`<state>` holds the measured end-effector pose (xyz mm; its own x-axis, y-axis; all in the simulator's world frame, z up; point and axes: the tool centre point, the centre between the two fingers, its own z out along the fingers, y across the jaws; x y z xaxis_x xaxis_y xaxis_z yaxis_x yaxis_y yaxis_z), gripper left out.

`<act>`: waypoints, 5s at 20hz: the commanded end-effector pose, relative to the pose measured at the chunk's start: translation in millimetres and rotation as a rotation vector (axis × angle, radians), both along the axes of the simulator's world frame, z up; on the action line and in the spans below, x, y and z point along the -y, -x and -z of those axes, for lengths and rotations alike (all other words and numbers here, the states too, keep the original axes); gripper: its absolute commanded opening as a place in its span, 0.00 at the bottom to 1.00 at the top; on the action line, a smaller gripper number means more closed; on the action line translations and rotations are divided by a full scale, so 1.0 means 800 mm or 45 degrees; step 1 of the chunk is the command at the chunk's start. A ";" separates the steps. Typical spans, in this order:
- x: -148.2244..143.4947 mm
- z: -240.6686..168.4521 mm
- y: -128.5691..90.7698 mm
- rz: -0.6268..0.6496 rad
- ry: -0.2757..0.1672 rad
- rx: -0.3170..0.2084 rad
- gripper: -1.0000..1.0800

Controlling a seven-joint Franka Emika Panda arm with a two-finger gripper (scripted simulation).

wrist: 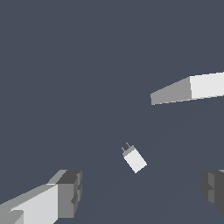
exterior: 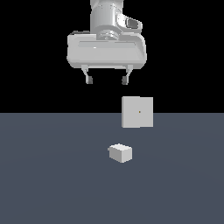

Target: Plug the charger into the wall socket.

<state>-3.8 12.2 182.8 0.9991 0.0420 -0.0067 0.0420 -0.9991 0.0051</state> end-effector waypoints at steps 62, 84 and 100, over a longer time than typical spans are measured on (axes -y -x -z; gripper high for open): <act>0.037 0.144 0.065 -0.780 -0.194 0.501 0.96; 0.038 0.172 0.067 -0.808 -0.202 0.513 0.96; 0.038 0.214 0.067 -0.808 -0.201 0.512 0.00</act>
<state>-57.5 -17.0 12.2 0.7061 0.5801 0.4061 0.6347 -0.7728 0.0003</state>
